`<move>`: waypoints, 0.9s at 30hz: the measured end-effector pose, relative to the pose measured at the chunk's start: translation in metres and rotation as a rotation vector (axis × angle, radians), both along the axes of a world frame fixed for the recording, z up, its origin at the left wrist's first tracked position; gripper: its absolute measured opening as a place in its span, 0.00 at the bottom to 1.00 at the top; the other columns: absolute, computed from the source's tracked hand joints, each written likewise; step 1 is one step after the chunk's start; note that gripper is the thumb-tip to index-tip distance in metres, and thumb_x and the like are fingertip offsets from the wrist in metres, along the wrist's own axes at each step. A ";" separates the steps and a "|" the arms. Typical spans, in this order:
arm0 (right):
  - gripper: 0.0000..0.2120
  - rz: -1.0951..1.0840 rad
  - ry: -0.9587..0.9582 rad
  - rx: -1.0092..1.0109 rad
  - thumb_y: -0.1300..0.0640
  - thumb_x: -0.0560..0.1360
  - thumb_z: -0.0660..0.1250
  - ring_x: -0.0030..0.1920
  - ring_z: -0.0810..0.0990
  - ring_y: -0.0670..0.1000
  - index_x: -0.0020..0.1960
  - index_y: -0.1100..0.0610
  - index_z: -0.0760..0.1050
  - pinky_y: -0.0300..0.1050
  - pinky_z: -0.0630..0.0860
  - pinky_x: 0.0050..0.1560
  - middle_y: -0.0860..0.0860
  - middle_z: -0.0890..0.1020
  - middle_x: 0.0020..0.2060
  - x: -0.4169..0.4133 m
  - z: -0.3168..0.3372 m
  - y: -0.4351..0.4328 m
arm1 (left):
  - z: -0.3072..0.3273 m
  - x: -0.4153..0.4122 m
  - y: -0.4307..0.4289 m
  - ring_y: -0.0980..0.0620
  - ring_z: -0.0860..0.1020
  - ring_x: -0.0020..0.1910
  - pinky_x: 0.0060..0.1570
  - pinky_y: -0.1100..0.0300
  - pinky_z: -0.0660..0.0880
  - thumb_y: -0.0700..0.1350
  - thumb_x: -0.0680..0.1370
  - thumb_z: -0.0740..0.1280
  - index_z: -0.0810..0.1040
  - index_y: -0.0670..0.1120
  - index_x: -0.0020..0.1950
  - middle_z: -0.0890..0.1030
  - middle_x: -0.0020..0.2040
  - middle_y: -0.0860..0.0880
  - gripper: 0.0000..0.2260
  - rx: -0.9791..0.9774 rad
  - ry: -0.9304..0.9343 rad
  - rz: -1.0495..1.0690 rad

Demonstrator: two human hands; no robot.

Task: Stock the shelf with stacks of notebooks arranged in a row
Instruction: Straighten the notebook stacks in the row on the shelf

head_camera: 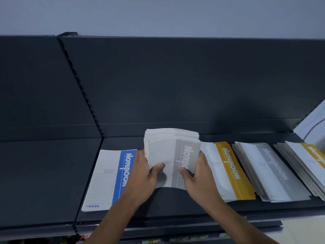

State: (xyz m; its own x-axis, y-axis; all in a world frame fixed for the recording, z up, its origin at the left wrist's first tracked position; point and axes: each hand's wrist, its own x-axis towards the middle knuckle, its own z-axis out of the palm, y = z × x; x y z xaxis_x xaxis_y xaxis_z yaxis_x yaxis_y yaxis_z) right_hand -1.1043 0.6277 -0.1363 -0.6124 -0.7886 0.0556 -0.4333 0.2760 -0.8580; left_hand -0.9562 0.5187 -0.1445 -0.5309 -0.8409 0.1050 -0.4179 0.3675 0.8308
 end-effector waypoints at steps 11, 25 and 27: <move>0.11 0.013 -0.100 0.528 0.56 0.69 0.74 0.45 0.83 0.49 0.50 0.54 0.78 0.49 0.83 0.49 0.49 0.83 0.46 -0.025 0.013 -0.035 | 0.005 -0.014 -0.018 0.51 0.78 0.45 0.40 0.59 0.71 0.64 0.75 0.67 0.78 0.46 0.51 0.80 0.45 0.50 0.21 0.178 -0.476 0.122; 0.10 0.047 0.194 0.654 0.49 0.73 0.72 0.37 0.75 0.46 0.42 0.53 0.73 0.41 0.71 0.33 0.47 0.77 0.40 -0.026 -0.005 -0.048 | 0.004 -0.022 -0.026 0.42 0.77 0.56 0.48 0.52 0.74 0.71 0.75 0.61 0.77 0.42 0.57 0.76 0.57 0.42 0.32 -0.088 -0.780 0.052; 0.13 0.031 0.242 0.618 0.46 0.74 0.71 0.41 0.77 0.49 0.42 0.53 0.71 0.43 0.69 0.36 0.49 0.77 0.46 -0.029 -0.004 -0.045 | 0.015 -0.024 -0.021 0.41 0.73 0.61 0.54 0.51 0.73 0.67 0.77 0.62 0.73 0.40 0.64 0.73 0.61 0.41 0.32 -0.199 -0.742 0.074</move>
